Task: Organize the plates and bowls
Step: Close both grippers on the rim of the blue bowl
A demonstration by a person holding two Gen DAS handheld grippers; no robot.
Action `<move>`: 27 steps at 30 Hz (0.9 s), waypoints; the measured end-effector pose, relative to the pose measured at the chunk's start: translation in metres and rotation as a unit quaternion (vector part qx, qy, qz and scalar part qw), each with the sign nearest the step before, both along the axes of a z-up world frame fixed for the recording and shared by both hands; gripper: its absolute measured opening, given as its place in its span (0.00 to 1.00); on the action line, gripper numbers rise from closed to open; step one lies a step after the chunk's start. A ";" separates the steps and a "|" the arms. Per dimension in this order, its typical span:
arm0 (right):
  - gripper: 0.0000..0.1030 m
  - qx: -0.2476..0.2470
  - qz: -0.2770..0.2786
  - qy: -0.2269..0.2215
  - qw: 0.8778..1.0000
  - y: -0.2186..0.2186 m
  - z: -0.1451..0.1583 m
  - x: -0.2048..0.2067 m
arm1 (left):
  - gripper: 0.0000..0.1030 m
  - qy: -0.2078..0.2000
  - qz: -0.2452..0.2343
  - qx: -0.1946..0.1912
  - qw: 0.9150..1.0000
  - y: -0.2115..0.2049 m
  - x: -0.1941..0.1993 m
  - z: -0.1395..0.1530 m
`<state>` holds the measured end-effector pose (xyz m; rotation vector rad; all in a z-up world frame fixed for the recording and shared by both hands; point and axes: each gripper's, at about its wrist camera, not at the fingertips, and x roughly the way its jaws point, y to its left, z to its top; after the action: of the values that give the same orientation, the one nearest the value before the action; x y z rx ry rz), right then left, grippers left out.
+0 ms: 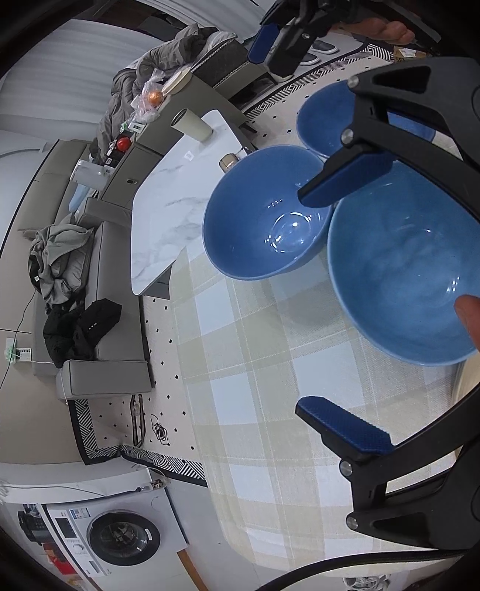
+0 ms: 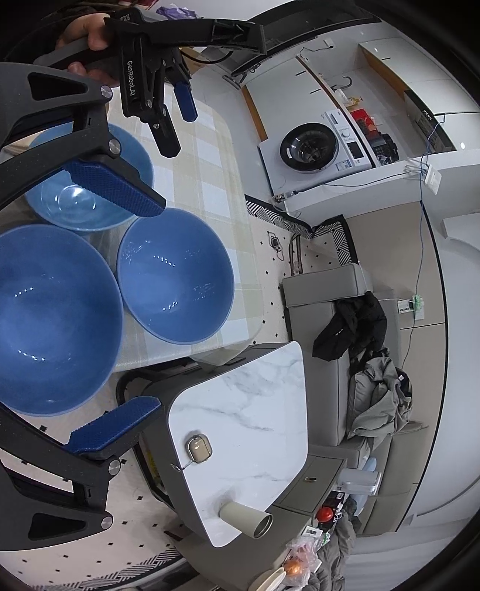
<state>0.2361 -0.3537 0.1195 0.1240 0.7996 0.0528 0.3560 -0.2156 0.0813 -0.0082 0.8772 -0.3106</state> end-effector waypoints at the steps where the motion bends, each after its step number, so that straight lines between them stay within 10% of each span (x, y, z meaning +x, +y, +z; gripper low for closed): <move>1: 0.97 0.001 0.000 0.002 1.000 0.000 -0.002 0.002 | 0.99 0.002 -0.001 -0.001 1.000 -0.002 0.003 -0.002; 11: 0.92 0.029 -0.004 0.026 0.999 -0.013 -0.026 0.035 | 0.98 0.023 -0.011 0.011 1.000 -0.020 0.034 -0.026; 27: 0.65 0.043 -0.013 0.083 0.995 -0.028 -0.069 0.074 | 0.59 0.056 -0.036 0.002 0.998 -0.042 0.060 -0.053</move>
<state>0.3104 -0.3812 0.0505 0.2227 0.9627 0.0538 0.4160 -0.2575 0.0287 0.0103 0.9915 -0.3774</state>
